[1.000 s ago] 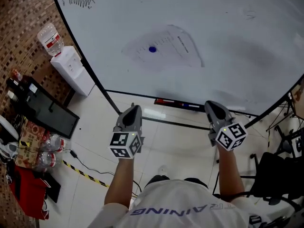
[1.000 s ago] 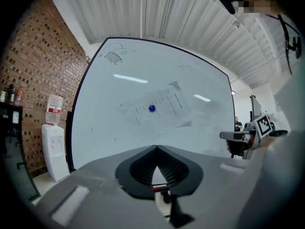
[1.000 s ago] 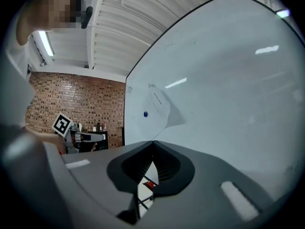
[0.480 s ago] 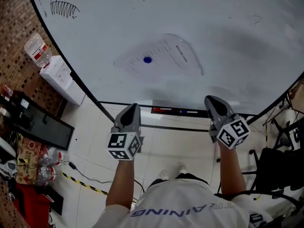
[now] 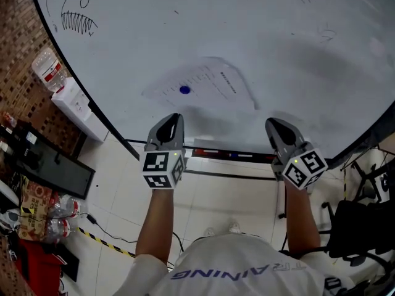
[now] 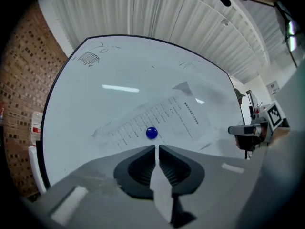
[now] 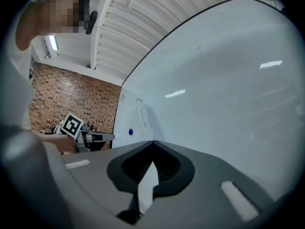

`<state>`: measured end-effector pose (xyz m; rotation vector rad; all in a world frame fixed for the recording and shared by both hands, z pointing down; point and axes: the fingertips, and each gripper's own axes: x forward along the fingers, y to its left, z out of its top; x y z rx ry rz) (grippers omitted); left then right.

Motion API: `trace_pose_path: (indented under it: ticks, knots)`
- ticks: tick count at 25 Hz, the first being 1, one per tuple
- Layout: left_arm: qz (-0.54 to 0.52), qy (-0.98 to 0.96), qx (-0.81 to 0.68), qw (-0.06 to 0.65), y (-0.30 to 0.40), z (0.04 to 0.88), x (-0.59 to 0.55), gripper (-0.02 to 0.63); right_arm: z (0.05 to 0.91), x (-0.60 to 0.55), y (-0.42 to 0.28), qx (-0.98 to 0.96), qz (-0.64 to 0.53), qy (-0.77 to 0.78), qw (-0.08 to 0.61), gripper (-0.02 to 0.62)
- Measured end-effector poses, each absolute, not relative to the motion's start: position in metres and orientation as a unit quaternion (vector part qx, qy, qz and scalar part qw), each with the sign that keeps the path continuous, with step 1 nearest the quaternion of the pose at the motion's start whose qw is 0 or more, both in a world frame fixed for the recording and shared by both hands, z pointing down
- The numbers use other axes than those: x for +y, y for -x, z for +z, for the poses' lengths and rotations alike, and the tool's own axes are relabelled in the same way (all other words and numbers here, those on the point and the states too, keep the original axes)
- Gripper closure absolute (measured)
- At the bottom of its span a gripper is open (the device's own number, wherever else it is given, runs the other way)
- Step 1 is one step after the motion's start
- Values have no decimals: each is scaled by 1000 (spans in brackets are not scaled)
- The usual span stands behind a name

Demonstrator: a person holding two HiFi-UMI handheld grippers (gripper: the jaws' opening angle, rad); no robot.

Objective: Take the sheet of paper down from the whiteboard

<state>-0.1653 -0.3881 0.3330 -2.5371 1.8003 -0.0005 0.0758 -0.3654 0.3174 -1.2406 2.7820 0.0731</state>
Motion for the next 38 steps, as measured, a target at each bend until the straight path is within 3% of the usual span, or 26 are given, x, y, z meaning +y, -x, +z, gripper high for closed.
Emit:
trace_pose_path:
  ticks: [3, 12, 31, 34, 38]
  knots:
    - [-13, 804, 594, 38, 164, 321, -403, 573, 311, -371, -78, 914, 30, 402, 50, 588]
    - [-48, 779, 622, 60, 154, 307, -446, 449, 303, -381, -73, 919, 38, 388, 52, 588]
    - [-32, 765, 642, 30, 153, 309, -457, 472, 303, -377, -60, 931, 61, 357, 48, 586]
    - [-28, 768, 639, 26, 151, 307, -457, 472, 309, -381, -49, 935, 61, 348, 27, 477]
    - [-30, 768, 639, 25, 152, 308, -457, 472, 318, -392, -39, 936, 47, 349, 9, 471]
